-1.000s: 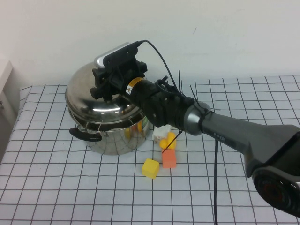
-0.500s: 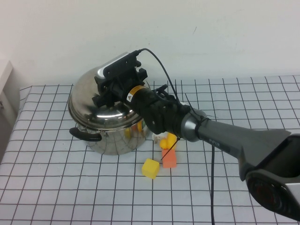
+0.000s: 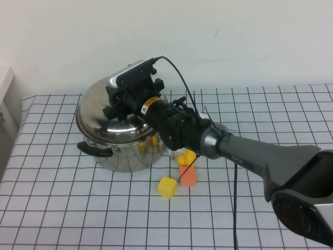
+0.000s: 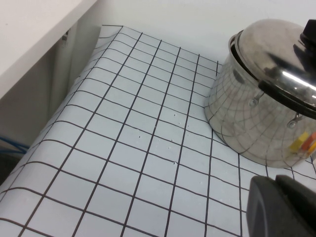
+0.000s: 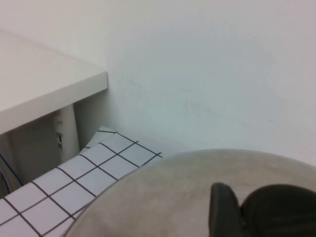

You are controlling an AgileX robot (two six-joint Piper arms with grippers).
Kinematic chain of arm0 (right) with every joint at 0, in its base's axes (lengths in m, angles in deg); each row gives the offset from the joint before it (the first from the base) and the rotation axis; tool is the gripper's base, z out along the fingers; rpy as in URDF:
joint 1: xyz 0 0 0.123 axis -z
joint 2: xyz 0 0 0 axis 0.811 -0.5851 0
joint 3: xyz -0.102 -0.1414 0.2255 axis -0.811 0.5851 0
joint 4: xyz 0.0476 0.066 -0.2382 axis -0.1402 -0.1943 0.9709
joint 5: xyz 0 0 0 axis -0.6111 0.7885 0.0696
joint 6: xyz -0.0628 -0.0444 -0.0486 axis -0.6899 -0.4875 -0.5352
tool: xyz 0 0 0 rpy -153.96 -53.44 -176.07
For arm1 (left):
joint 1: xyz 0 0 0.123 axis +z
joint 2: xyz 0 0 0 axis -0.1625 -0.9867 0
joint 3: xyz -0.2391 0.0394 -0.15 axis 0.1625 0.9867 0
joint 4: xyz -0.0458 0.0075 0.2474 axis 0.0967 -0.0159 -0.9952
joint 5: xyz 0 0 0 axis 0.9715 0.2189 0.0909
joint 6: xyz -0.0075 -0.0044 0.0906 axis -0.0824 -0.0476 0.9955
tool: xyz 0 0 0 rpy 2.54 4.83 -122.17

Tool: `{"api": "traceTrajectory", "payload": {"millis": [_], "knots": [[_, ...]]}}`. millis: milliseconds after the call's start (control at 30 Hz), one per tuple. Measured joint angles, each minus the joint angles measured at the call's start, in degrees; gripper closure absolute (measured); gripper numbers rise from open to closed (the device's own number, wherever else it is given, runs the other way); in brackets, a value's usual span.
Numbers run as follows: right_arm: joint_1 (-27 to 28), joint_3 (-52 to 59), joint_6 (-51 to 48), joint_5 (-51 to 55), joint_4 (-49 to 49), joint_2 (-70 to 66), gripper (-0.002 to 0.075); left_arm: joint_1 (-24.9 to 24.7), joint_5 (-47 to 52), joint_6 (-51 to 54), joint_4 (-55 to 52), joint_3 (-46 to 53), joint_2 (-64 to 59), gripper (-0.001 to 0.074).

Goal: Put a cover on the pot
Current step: Place the pot lid on the pot

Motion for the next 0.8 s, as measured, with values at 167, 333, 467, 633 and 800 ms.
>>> {"api": "traceTrajectory", "payload": {"millis": [167, 333, 467, 633, 800], "knots": [[0.0, 0.0, 0.0, -0.8, -0.2, -0.8, 0.0382, 0.0, 0.0, 0.0, 0.0, 0.0, 0.0, 0.0738], [0.0, -0.1, 0.0, -1.7, -0.3, -1.2, 0.0382, 0.0, 0.0, 0.0, 0.0, 0.0, 0.0, 0.0738], [0.0, -0.3, 0.1, -2.0, -0.5, -1.4, 0.0382, 0.0, 0.0, 0.0, 0.0, 0.0, 0.0, 0.0738], [0.0, -0.5, 0.1, -2.0, -0.6, -1.4, 0.0382, 0.0, 0.0, 0.0, 0.0, 0.0, 0.0, 0.0738], [0.0, -0.5, 0.3, -2.0, -1.1, -1.4, 0.0342, 0.0, 0.0, 0.0, 0.0, 0.0, 0.0, 0.0738]]}}
